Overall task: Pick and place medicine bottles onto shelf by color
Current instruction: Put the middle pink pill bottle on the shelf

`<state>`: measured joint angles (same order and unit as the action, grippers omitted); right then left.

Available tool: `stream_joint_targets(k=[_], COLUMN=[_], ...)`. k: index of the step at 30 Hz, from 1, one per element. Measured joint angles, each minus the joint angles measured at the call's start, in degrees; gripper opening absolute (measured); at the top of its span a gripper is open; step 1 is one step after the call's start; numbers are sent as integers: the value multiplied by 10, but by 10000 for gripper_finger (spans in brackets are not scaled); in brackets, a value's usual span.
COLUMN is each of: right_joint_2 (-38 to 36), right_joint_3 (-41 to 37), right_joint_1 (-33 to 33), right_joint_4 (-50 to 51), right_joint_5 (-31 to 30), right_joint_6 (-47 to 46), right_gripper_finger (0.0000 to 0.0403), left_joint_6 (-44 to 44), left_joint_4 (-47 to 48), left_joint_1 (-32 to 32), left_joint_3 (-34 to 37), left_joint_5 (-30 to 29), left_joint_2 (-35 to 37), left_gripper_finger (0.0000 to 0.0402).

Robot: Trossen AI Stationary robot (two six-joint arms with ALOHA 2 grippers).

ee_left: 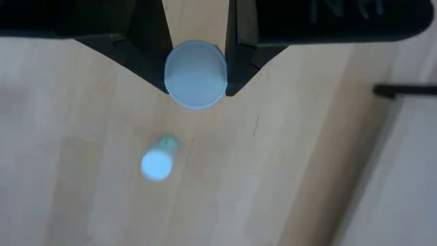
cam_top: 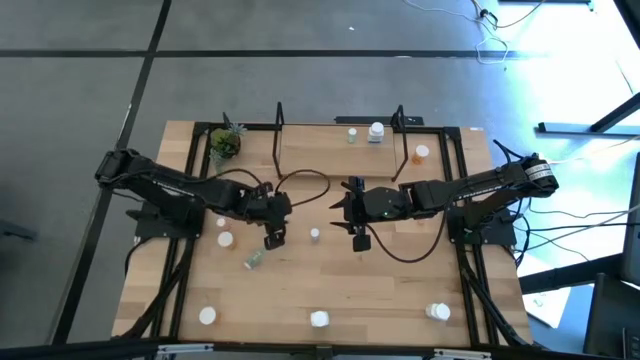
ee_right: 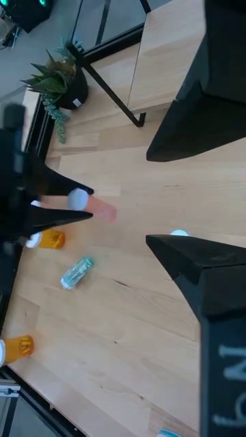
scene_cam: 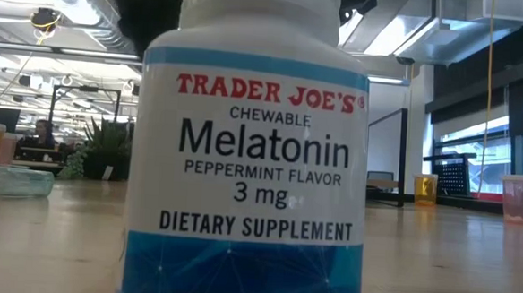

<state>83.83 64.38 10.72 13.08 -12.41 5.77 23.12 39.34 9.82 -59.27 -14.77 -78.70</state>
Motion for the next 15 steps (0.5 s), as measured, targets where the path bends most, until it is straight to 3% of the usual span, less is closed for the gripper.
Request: stream_joint_targets(k=[6,15], right_joint_2=[0,28], right_joint_3=[0,0], right_joint_1=[0,-1], right_joint_4=[-4,-47], right_joint_5=[0,30], right_joint_6=[-34,-38], right_gripper_finger=[188,188], left_joint_6=[-54,-87], left_joint_4=[5,-3], left_joint_1=[-9,-21], left_joint_3=[-48,-62], left_joint_5=[1,1], left_joint_2=[0,0], left_gripper_finger=[87,86])
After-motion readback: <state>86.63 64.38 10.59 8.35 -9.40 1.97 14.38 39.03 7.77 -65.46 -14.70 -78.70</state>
